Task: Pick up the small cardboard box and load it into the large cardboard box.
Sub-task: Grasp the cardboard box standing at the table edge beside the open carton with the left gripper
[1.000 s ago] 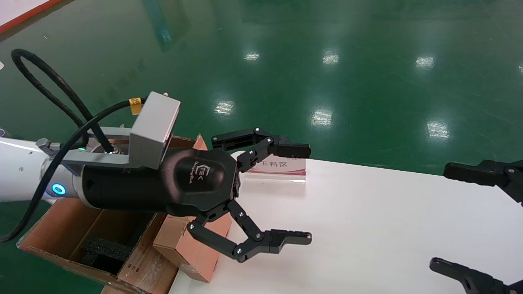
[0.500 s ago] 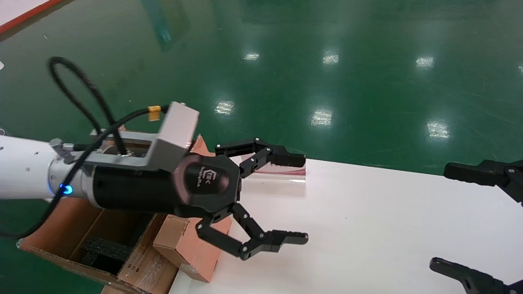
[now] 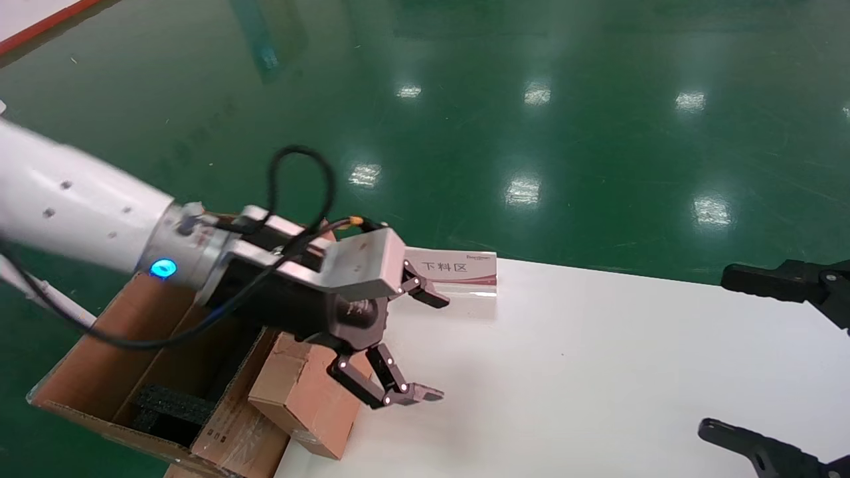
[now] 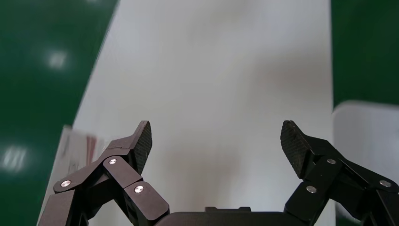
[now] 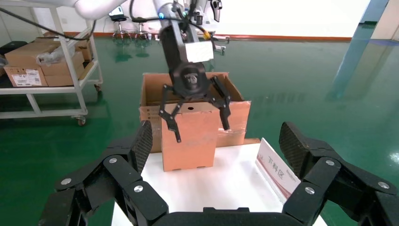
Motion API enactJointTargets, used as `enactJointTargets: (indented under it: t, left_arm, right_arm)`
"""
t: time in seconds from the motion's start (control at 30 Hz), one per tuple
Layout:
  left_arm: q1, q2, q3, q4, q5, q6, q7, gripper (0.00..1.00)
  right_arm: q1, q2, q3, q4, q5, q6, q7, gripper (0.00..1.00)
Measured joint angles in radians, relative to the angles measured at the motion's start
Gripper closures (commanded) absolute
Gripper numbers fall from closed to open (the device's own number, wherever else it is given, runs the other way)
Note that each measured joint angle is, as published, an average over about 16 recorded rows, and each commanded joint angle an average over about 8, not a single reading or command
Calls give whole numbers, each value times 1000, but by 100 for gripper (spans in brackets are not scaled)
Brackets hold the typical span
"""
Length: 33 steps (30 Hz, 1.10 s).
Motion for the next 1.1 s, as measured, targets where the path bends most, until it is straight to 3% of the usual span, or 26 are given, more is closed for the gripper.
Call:
enactJointTargets:
  t: [0.5, 0.77, 1.1]
  left_arm:
    - [-358, 95, 424, 19, 192, 15, -417, 0]
    - [-472, 118, 576, 18, 259, 10, -601, 0]
    - [-576, 128, 738, 8, 284, 10, -734, 0]
  right_arm:
    - [0, 0, -1, 0, 1, 0, -1, 0]
    - [0, 1, -2, 0, 1, 1, -1, 0]
    - [1, 1, -2, 0, 2, 1, -1, 0]
